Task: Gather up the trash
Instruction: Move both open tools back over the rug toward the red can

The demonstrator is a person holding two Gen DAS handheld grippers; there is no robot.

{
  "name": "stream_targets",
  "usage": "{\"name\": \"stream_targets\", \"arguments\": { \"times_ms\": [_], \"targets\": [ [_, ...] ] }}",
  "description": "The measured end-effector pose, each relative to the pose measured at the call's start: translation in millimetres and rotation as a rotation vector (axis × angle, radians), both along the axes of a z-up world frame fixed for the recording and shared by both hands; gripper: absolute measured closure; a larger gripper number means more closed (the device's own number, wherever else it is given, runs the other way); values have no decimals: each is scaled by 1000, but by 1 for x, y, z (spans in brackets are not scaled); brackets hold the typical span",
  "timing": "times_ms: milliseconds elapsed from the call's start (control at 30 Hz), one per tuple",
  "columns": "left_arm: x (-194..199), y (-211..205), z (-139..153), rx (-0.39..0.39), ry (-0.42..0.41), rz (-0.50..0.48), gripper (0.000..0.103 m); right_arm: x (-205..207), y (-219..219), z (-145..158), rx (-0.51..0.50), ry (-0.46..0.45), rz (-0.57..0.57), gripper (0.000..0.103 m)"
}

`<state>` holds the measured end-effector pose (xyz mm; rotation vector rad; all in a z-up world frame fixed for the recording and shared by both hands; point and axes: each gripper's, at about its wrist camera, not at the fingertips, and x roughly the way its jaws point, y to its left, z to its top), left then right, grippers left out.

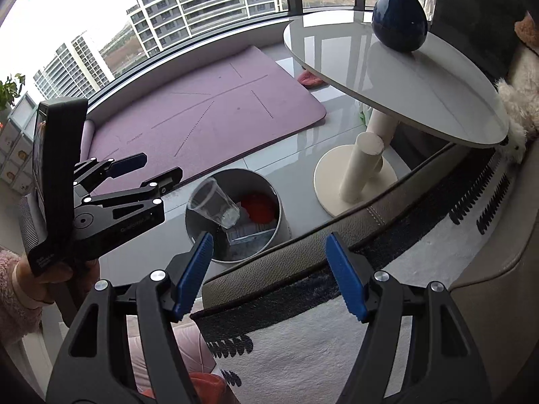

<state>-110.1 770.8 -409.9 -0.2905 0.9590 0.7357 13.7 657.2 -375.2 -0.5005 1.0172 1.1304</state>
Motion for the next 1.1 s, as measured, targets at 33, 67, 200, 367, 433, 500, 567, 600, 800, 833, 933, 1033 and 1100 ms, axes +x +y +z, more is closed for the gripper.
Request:
{"name": "stream_targets", "arguments": {
  "times_ms": [33, 67, 200, 367, 433, 500, 567, 600, 800, 833, 933, 1033, 1100],
  "targets": [
    [-2, -3, 1, 10, 10, 0, 42, 0, -4, 0, 0, 5, -9, 36],
    [-4, -6, 3, 17, 13, 1, 39, 0, -8, 1, -1, 9, -17, 36],
    [-11, -29, 17, 32, 29, -3, 34, 0, -28, 1, -5, 26, -47, 36],
    [-3, -79, 41, 22, 27, -41, 32, 6, -70, 8, -8, 37, -109, 36],
    [7, -105, 49, 9, 19, -83, 32, 11, -92, 12, -9, 37, -143, 36],
    [19, -133, 54, -21, 5, -128, 32, 18, -120, 17, -9, 30, -184, 36],
    [34, -164, 58, -59, -9, -178, 32, 25, -150, 22, -13, 24, -225, 36],
    [43, -180, 58, -76, -10, -205, 32, 28, -166, 24, -14, 22, -246, 36],
    [97, -291, 62, -117, -31, -407, 32, 50, -279, 38, -31, -21, -399, 36],
    [104, -307, 62, -122, -35, -437, 32, 55, -299, 40, -37, -31, -427, 36],
    [125, -365, 65, -130, -47, -532, 32, 70, -362, 45, -56, -63, -521, 36],
    [141, -414, 66, -136, -54, -603, 32, 85, -419, 45, -69, -82, -604, 36],
    [152, -446, 63, -143, -55, -641, 32, 93, -455, 44, -73, -91, -649, 36]
  ]
}}
